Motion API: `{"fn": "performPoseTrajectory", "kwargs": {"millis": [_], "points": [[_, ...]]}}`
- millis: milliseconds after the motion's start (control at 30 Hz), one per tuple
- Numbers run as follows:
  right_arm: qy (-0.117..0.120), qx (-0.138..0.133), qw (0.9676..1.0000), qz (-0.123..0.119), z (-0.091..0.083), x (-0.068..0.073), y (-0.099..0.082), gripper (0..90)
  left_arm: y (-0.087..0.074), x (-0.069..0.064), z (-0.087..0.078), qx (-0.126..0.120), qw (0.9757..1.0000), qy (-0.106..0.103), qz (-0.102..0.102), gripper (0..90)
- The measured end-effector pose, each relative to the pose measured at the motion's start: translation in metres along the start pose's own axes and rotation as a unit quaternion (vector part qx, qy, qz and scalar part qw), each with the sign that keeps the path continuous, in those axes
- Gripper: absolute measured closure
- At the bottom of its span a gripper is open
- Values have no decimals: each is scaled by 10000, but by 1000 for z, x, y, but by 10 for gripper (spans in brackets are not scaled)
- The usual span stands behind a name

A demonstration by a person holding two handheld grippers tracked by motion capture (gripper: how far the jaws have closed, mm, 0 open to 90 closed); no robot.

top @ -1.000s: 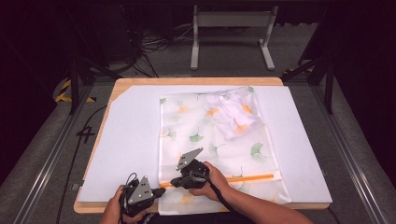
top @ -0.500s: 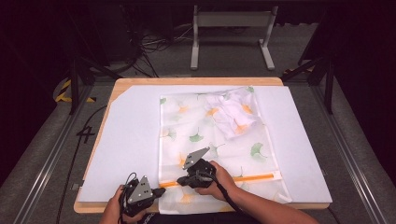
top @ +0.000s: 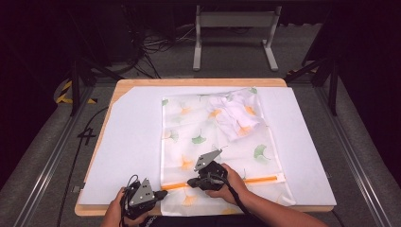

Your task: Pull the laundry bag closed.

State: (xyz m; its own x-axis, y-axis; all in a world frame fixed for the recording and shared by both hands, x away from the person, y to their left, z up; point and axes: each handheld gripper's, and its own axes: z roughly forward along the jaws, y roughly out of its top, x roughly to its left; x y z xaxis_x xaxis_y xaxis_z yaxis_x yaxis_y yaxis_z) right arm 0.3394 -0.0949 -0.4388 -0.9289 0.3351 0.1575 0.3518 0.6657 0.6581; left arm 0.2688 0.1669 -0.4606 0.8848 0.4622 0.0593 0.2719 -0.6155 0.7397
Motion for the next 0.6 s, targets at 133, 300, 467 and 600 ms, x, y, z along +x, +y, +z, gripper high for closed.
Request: {"fn": "performPoseTrajectory", "kwargs": {"millis": [133,300,467,600], "points": [[-44,-27,10000,79,-7,-2,-6,900,0,0,0,-2,10000,-5,-7,900],[-101,-64,9998,131,-16,-4,-12,900,0,1,0,0,10000,-12,-18,900],[-180,-76,9996,224,-28,-10,-22,900,-1,1,0,-16,10000,-25,-38,900],[-214,-83,9994,253,-34,-11,-28,900,-1,2,0,-18,10000,-35,-51,900]]}}
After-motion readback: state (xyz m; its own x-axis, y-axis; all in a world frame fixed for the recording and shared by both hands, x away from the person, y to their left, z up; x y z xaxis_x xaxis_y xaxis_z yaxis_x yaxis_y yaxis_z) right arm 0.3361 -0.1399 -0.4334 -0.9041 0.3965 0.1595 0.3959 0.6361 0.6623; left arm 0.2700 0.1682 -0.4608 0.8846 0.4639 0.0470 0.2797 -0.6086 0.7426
